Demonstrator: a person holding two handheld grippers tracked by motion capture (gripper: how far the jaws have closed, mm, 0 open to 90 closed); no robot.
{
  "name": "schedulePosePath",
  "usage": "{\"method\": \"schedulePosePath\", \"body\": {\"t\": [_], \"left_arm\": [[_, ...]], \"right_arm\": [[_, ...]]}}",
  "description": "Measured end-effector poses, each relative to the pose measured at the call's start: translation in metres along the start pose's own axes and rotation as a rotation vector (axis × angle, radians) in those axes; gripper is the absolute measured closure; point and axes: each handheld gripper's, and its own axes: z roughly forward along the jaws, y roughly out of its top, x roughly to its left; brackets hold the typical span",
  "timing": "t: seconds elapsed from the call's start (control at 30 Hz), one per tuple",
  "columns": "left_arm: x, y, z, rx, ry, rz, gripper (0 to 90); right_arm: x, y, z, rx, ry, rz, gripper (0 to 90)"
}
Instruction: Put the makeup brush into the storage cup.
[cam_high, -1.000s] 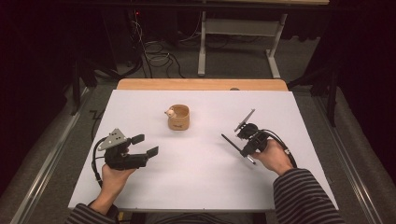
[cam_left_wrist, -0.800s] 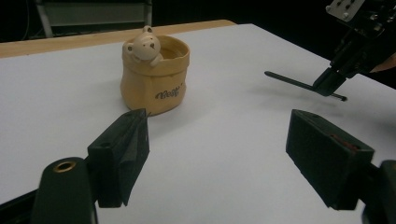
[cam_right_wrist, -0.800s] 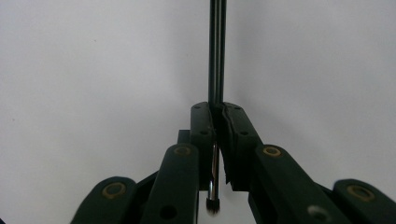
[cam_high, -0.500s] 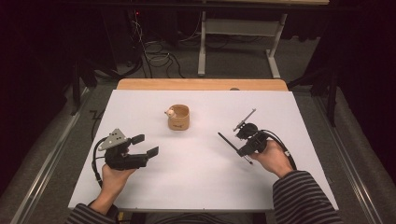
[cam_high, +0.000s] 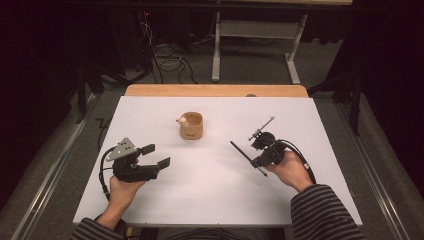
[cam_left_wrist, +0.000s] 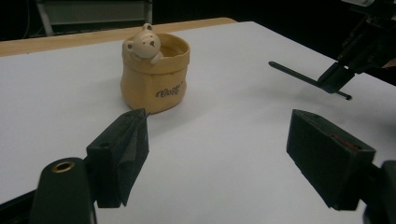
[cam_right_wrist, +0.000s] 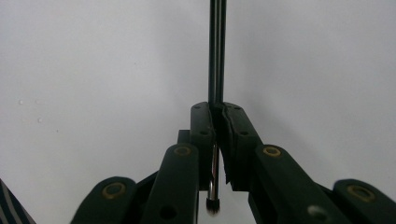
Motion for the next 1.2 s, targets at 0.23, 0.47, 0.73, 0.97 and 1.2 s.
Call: {"method": "schedulePosePath", "body": {"t": [0.23, 0.47, 0.73, 0.97, 1.2], "left_arm": [[0.0, 0.0, 0.0, 0.002, 0.001, 0.0, 21.7], [0.0, 0.0, 0.0, 0.008, -0.002, 0.0, 21.7], [-0.001, 0.0, 0.001, 0.011, -0.004, 0.002, 21.7], [-0.002, 0.0, 0.001, 0.014, -0.004, 0.009, 21.7], [-0.006, 0.0, 0.003, 0.024, -0.003, 0.032, 21.6]], "right_arm": [[0.006, 0.001, -0.002, -0.024, 0.016, -0.004, 85.8], [0.011, 0.002, -0.003, -0.049, 0.027, -0.018, 85.8], [0.016, 0.004, -0.004, -0.073, 0.042, -0.026, 85.8], [0.023, 0.005, -0.006, -0.105, 0.061, -0.037, 85.8], [0.029, 0.004, -0.007, -0.166, 0.093, -0.056, 85.8]]}}
